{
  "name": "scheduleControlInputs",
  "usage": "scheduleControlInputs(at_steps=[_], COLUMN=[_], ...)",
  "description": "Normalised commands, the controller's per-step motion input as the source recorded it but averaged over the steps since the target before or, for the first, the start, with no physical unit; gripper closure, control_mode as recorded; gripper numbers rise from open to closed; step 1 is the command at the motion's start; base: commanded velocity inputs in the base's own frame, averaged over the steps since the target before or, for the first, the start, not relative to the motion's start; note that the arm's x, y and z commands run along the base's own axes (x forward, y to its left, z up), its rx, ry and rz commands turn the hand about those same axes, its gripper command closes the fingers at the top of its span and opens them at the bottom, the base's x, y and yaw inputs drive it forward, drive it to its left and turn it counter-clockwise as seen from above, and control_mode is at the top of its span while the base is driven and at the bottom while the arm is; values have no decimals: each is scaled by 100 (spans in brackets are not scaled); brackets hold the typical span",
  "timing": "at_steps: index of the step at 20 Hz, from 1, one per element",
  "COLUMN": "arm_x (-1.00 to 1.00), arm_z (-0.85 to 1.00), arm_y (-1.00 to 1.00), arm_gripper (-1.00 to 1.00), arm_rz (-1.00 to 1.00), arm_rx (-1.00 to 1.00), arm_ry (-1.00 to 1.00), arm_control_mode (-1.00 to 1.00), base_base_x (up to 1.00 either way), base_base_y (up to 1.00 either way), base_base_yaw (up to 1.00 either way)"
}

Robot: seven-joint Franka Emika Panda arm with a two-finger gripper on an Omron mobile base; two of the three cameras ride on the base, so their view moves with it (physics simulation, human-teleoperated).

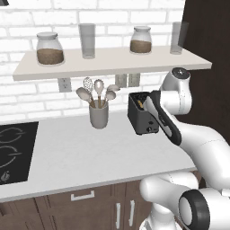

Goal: Start the toaster. Once the lever pops up, take the bread to the plate on the dining counter.

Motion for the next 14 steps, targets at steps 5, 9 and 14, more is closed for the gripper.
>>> scheduleControlInputs(at_steps=[5,9,14], arm_x=[0,0,0], arm_z=[0,0,0], arm_y=[0,0,0], arm_gripper=[-100,-100,-100], arm_rz=[0,0,0], arm_rx=[0,0,0], arm_ry=[0,0,0], arm_control_mode=[-100,-100,-100], base_base_x=[0,0,0], base_base_y=[0,0,0], base_base_yaw=[0,0,0])
